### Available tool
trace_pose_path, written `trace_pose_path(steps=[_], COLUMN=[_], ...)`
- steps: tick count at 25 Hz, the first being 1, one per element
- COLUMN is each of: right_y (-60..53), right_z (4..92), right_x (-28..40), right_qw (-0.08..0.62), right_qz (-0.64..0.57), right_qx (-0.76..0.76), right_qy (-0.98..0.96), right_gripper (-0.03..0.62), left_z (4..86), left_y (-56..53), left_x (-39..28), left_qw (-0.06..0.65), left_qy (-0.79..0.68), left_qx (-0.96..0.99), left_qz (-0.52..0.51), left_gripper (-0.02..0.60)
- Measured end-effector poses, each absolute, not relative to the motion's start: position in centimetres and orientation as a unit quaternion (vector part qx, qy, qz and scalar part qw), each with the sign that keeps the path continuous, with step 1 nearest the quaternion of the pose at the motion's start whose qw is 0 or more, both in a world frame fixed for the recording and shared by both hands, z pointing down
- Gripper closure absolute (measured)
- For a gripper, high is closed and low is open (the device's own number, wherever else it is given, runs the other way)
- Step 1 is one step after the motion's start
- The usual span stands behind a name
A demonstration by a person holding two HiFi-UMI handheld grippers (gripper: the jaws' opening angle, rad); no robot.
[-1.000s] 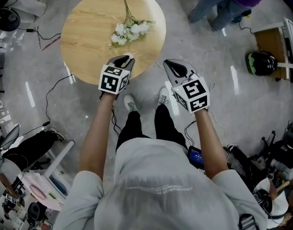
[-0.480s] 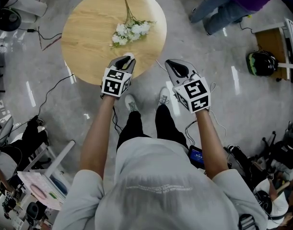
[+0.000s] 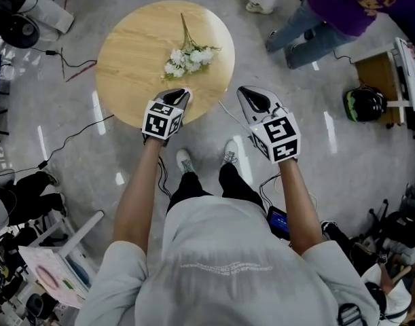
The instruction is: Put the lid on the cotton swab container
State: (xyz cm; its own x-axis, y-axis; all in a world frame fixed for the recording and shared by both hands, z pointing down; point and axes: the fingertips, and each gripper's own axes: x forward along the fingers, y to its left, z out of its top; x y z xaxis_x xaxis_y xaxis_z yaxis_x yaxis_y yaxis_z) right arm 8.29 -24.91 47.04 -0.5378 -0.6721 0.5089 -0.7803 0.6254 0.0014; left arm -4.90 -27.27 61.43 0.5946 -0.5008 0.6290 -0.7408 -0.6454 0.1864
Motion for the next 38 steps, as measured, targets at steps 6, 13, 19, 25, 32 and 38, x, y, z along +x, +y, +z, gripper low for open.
trace_pose_path(steps=[6,13,19,25,32,38], right_y=[-26.5,-28.7,-29.6,-29.2,-28.8,-29.0], right_z=[41.2,34.1,29.4,25.7,22.9,22.1], right_x=[7.6,6.3,5.7,2.6,1.5,0.9], right_qw=[0.227,0.211,0.182,0.160,0.149,0.148], right_qz=[0.049,-0.050,-0.101,-0.135,-0.163,-0.172], right_qx=[0.411,0.398,0.380,0.371,0.367,0.370], right_qy=[-0.882,-0.891,-0.901,-0.905,-0.904,-0.901], right_gripper=[0.566,0.566,0.566,0.566,0.566,0.566], left_z=[53.8,43.5,36.8,30.8,25.6,23.0], left_y=[-28.6,-30.2,-30.6,-28.9,-27.6,-27.0], left_x=[-7.1,-9.7,-11.1,-14.0,-14.6,-15.2], left_qw=[0.191,0.104,0.023,-0.052,-0.102,-0.132], left_qy=[-0.386,-0.440,-0.482,-0.497,-0.509,-0.514], left_qx=[0.877,0.873,0.855,0.851,0.847,0.842], left_qz=[0.214,0.180,0.190,0.161,0.112,0.101], left_gripper=[0.553,0.563,0.563,0.563,0.562,0.561])
